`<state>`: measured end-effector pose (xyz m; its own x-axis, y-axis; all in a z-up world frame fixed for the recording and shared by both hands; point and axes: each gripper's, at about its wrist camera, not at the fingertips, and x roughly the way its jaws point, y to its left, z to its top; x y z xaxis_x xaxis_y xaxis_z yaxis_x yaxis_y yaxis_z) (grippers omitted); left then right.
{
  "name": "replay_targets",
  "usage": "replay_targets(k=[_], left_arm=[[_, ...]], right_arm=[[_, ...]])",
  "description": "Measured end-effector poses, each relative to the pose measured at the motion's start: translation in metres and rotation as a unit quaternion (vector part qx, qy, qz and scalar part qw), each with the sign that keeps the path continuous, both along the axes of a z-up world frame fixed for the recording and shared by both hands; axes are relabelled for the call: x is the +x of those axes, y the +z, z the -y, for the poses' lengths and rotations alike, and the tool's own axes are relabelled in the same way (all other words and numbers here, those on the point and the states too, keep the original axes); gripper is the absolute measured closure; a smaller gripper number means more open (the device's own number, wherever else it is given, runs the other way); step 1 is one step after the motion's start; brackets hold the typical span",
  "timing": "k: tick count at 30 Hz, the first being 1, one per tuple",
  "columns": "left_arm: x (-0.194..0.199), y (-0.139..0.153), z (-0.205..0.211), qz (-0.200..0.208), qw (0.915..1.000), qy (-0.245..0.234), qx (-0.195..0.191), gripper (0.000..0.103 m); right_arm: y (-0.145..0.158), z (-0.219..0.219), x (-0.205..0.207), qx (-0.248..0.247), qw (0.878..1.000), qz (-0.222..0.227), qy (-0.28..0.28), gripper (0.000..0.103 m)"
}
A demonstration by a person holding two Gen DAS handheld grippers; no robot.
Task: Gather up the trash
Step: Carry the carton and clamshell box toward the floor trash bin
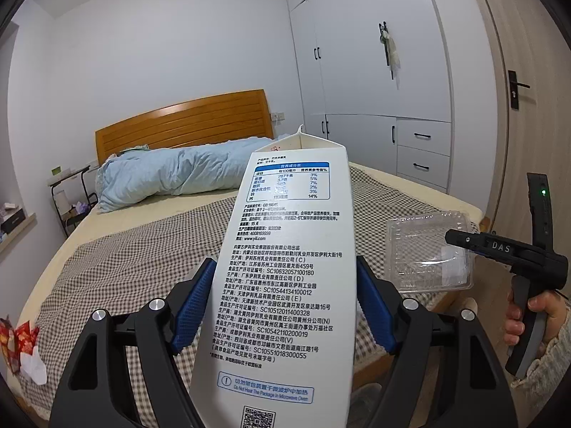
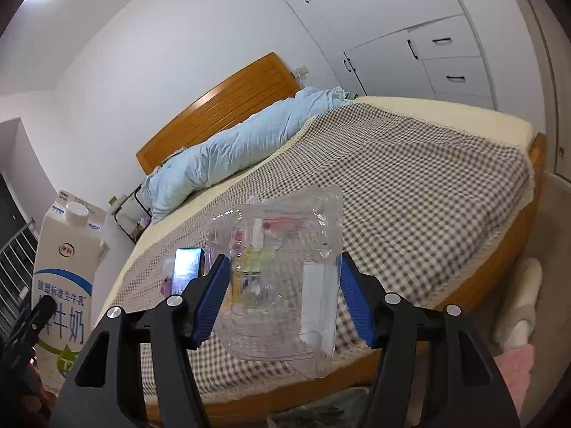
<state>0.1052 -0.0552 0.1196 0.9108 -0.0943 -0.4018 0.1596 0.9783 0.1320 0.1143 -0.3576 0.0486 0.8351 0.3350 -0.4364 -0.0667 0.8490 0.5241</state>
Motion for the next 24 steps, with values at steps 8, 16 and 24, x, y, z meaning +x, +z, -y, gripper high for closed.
replay_targets(k=[8, 16, 24], left_arm=[[-0.033, -0.01, -0.002, 0.0, 0.9999, -0.016, -0.006, 0.03], [-0.058, -0.024, -0.004, -0.004, 0.9994, -0.034, -0.011, 0.03], [-0.074, -0.049, -0.007, -0.02, 0.9983, -0.052, -0.015, 0.03]], right_arm=[[-0.005, 0.004, -0.035, -0.043, 0.999, 0.002, 0.0, 0.043], [-0.023, 0.017, -0.064, -0.046, 0.999, -0.005, 0.0, 0.043], [-0.033, 0.017, -0.092, -0.065, 0.998, -0.004, 0.008, 0.043]])
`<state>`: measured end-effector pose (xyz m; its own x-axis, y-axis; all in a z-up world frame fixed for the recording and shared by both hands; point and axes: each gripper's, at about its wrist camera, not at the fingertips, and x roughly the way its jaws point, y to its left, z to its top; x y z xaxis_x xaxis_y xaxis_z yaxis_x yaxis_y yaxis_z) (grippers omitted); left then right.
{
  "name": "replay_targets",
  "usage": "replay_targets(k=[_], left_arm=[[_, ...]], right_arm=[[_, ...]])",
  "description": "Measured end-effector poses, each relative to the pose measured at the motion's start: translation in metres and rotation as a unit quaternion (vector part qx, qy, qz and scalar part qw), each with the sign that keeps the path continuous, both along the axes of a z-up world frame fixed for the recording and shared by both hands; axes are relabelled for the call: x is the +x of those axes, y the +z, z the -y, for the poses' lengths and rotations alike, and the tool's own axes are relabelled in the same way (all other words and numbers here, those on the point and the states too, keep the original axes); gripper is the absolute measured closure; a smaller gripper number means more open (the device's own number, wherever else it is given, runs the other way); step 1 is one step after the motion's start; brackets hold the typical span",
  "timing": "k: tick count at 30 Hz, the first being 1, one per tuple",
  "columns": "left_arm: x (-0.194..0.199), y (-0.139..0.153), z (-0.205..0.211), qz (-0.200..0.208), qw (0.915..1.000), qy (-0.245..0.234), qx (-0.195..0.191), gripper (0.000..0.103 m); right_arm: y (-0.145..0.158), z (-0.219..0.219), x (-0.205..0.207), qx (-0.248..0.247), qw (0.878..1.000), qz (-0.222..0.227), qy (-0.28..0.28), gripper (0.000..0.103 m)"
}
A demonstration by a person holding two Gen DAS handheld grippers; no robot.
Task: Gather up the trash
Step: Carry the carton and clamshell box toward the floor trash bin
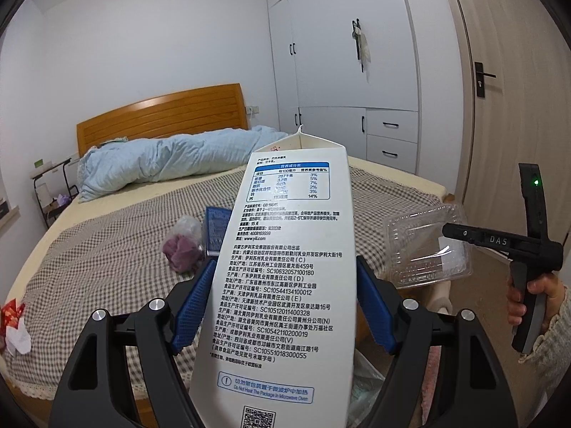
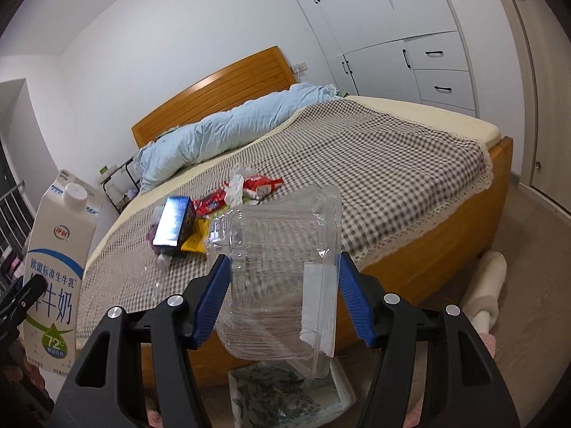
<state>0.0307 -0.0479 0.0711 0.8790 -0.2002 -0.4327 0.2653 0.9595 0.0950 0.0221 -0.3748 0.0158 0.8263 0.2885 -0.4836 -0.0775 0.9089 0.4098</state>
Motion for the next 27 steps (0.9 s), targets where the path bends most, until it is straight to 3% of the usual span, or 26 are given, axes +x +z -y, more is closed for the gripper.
replay_targets(k=[17, 27], left_arm=[[-0.027, -0.062, -0.007, -0.038, 0.999, -0.023, -0.001, 0.03], [-0.027, -0.09, -0.005, -0.063, 0.9974, -0.035, 0.0, 0.03]], right_arm=[[-0.035, -0.005, -0.032, 0.012, 1.0, -0.021, 0.014, 0.044], [-0.055, -0.006, -0.038, -0.022, 0.999, -0.036, 0.007, 0.044]])
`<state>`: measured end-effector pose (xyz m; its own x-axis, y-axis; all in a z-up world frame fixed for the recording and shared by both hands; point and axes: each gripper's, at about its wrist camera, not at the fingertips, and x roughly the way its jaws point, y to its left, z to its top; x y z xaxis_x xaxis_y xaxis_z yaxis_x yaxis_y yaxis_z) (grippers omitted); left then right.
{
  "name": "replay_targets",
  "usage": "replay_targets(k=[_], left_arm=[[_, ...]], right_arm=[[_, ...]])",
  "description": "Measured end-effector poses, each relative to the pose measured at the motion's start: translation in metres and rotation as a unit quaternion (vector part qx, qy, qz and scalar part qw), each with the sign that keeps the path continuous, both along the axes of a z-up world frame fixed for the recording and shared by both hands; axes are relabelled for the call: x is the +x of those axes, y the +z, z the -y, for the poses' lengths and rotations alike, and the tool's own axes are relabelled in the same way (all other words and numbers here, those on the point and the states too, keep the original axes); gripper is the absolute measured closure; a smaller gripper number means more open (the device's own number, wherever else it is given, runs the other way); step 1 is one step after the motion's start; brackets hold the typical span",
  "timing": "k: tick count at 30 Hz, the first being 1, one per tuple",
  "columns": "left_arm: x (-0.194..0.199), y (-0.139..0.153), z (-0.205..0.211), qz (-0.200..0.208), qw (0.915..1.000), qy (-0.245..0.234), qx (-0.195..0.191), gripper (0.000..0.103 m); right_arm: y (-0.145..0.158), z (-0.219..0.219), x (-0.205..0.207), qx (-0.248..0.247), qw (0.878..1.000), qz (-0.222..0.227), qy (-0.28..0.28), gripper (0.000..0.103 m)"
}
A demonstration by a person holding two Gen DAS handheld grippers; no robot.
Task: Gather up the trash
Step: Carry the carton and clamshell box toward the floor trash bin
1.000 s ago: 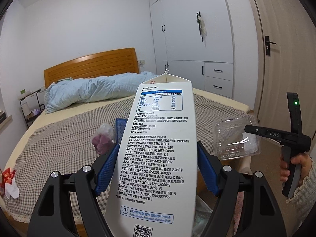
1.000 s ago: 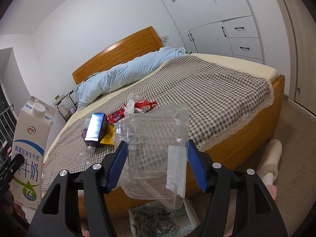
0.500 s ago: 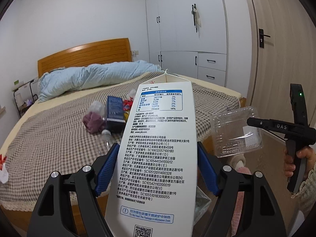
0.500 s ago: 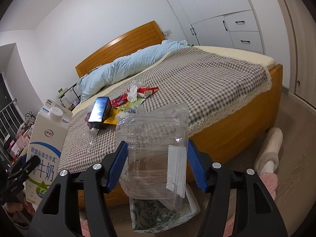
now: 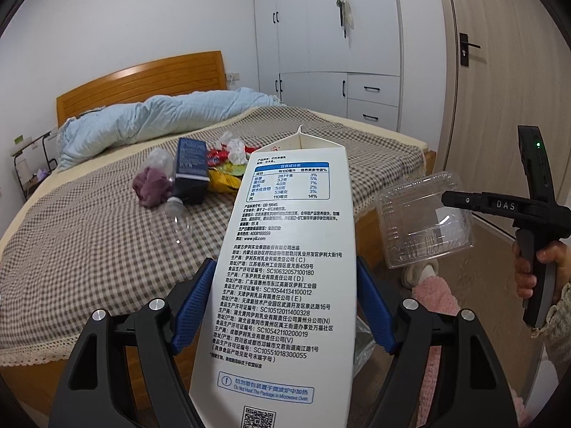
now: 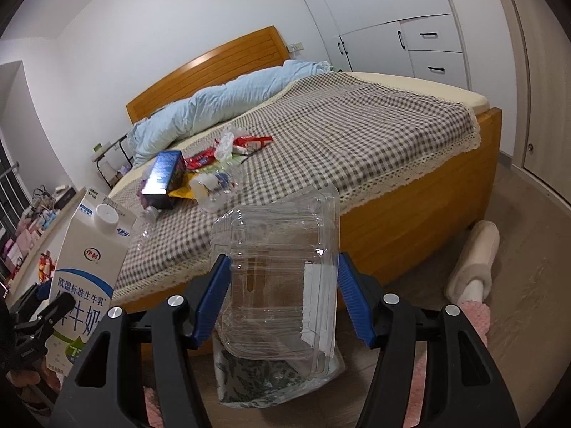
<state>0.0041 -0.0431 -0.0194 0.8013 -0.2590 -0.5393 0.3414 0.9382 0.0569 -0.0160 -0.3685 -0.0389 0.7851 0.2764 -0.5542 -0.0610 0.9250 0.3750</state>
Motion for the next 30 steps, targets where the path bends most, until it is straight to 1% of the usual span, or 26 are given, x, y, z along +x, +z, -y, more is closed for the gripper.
replay_targets(k=[8, 20, 26, 30], left_arm=[[-0.001, -0.025, 0.006, -0.018, 0.9997, -0.013, 0.009, 0.03], [0.009, -0.054, 0.018, -0.047, 0.9981, -0.031, 0.023, 0.03], [0.018, -0.072, 0.021, -0.071, 0.9963, -0.035, 0.033, 0.03], [0.022, -0.083, 0.024, -0.08, 0.9951, -0.04, 0.042, 0.03]], right_arm=[[-0.017, -0.001, -0.005, -0.035, 0.999, -0.012, 0.0, 0.044], [-0.04, 0.002, -0.007, -0.041, 0.999, -0.025, 0.001, 0.044], [-0.052, 0.004, -0.004, -0.033, 0.999, -0.04, 0.0, 0.044], [-0.062, 0.005, -0.002, -0.031, 0.998, -0.05, -0.001, 0.044]])
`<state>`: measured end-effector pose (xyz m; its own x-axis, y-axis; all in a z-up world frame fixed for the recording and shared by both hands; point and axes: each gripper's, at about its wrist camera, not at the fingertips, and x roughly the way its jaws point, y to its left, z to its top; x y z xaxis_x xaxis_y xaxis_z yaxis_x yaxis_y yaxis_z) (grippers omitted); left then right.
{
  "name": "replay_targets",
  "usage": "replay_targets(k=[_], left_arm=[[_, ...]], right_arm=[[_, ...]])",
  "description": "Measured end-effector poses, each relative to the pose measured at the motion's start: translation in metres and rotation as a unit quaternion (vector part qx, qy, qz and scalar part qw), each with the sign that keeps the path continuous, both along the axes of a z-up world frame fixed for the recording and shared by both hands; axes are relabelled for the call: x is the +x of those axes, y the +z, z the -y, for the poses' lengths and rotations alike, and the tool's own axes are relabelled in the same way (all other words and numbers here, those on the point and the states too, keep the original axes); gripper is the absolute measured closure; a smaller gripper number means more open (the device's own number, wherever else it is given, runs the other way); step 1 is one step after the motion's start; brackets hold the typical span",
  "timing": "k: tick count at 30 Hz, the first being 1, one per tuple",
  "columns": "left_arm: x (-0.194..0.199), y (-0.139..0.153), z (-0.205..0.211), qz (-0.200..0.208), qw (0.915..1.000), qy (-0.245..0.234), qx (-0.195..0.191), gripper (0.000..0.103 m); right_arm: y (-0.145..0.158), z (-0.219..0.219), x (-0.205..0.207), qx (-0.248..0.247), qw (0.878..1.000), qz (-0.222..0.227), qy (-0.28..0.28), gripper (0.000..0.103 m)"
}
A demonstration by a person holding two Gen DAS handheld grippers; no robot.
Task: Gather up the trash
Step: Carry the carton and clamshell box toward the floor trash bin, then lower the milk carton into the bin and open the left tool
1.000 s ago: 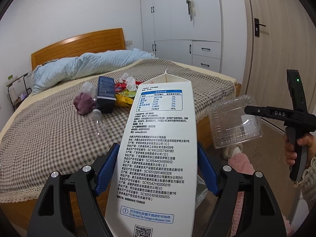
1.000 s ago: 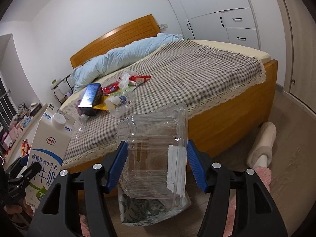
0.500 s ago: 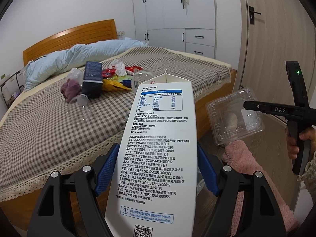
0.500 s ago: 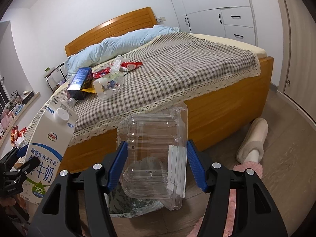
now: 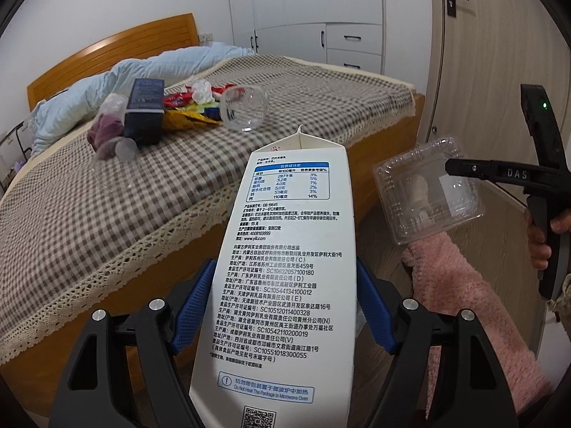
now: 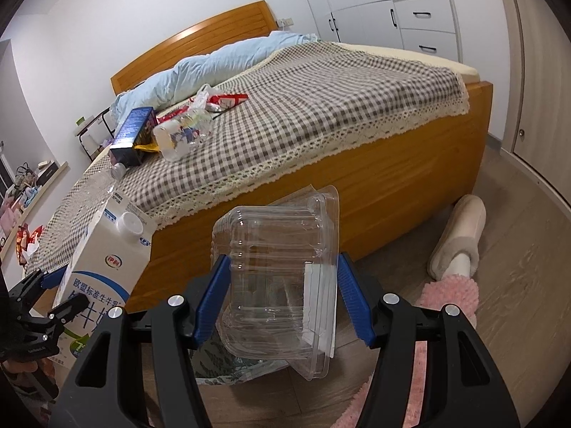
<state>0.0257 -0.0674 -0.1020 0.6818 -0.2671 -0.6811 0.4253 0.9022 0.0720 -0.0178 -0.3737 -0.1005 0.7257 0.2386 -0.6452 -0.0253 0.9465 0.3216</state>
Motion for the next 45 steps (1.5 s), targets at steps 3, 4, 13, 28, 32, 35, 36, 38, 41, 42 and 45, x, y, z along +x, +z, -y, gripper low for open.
replay_targets(k=[3, 4, 13, 28, 32, 35, 36, 38, 41, 42, 45], left_arm=[[0.004, -0.008, 0.001, -0.009, 0.9999, -0.004, 0.004, 0.03], [0.006, -0.011, 0.002, -0.013, 0.9999, -0.005, 0.007, 0.03], [0.02, -0.034, 0.006, -0.032, 0.9992, -0.014, 0.02, 0.03], [0.047, -0.088, 0.03, -0.06, 0.9938, -0.065, 0.067, 0.03], [0.054, -0.114, 0.041, -0.07, 0.9885, -0.089, 0.101, 0.03], [0.059, -0.13, 0.048, -0.077, 0.9841, -0.107, 0.118, 0.03], [0.062, -0.136, 0.05, -0.08, 0.9826, -0.114, 0.123, 0.03], [0.066, -0.147, 0.053, -0.086, 0.9799, -0.124, 0.131, 0.03], [0.072, -0.17, 0.061, -0.093, 0.9725, -0.145, 0.156, 0.03], [0.073, -0.179, 0.065, -0.094, 0.9694, -0.154, 0.167, 0.03], [0.08, -0.199, 0.07, -0.1, 0.9619, -0.17, 0.189, 0.03]], right_arm=[[-0.007, 0.001, 0.002, 0.0, 1.0, -0.005, -0.002, 0.044], [-0.009, 0.001, 0.003, 0.002, 1.0, -0.007, -0.003, 0.044], [-0.026, -0.004, 0.012, -0.008, 1.0, -0.017, 0.0, 0.044], [-0.054, 0.001, 0.031, -0.012, 1.0, -0.026, -0.011, 0.044], [-0.064, 0.006, 0.037, -0.014, 0.999, -0.033, -0.017, 0.044], [-0.073, 0.01, 0.04, -0.007, 0.999, -0.041, -0.021, 0.044], [-0.076, 0.012, 0.042, -0.007, 0.999, -0.044, -0.024, 0.044], [-0.081, 0.015, 0.044, -0.007, 0.998, -0.048, -0.027, 0.044], [-0.088, 0.021, 0.048, -0.006, 0.998, -0.054, -0.033, 0.044], [-0.09, 0.024, 0.05, -0.002, 0.998, -0.056, -0.035, 0.044], [-0.096, 0.033, 0.053, 0.007, 0.997, -0.059, -0.045, 0.044]])
